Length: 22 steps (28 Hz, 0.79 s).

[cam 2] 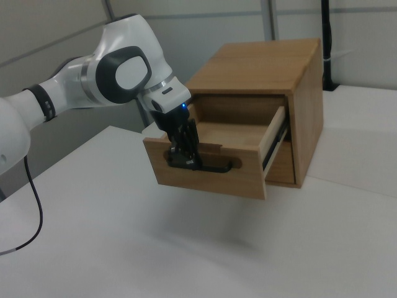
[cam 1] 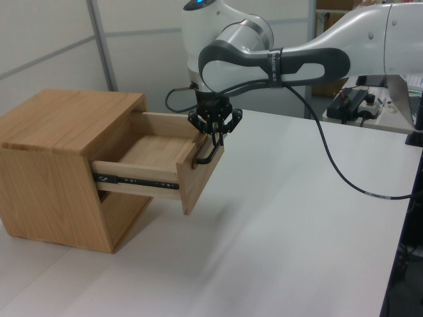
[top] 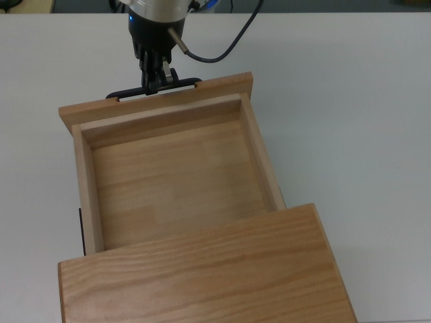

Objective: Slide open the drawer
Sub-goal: 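Pull the handle outward, sliding the upper drawer out of the cabinet, then open the gripper and lift it off the drawer handle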

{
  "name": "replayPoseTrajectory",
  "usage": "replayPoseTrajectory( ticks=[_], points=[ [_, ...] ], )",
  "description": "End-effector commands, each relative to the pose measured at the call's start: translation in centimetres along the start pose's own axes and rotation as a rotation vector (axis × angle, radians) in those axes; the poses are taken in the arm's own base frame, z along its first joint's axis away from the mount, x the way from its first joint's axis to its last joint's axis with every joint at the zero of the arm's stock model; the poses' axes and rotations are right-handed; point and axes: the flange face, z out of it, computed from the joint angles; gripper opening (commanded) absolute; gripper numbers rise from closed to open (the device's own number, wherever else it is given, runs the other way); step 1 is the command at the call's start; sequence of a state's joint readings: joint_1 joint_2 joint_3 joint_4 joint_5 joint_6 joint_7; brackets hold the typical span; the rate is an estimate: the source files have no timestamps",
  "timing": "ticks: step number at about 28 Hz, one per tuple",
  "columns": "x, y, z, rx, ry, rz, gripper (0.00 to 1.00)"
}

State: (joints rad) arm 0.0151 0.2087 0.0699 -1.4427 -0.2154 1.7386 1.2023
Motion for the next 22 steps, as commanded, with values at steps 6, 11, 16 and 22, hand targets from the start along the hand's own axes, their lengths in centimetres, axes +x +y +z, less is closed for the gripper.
replayPoseTrajectory(
  ticks=[6, 11, 16, 22],
  points=[
    [0.7, 1.4, -2.7, 0.038, -0.004, -0.054, 1.0],
    [0.7, 1.7, -3.4, 0.047, 0.0, -0.159, 1.0],
    [0.7, 2.0, -4.1, 0.053, 0.012, -0.237, 1.0],
    [0.5, 2.8, -5.8, 0.071, 0.022, -0.389, 1.0]
  ],
)
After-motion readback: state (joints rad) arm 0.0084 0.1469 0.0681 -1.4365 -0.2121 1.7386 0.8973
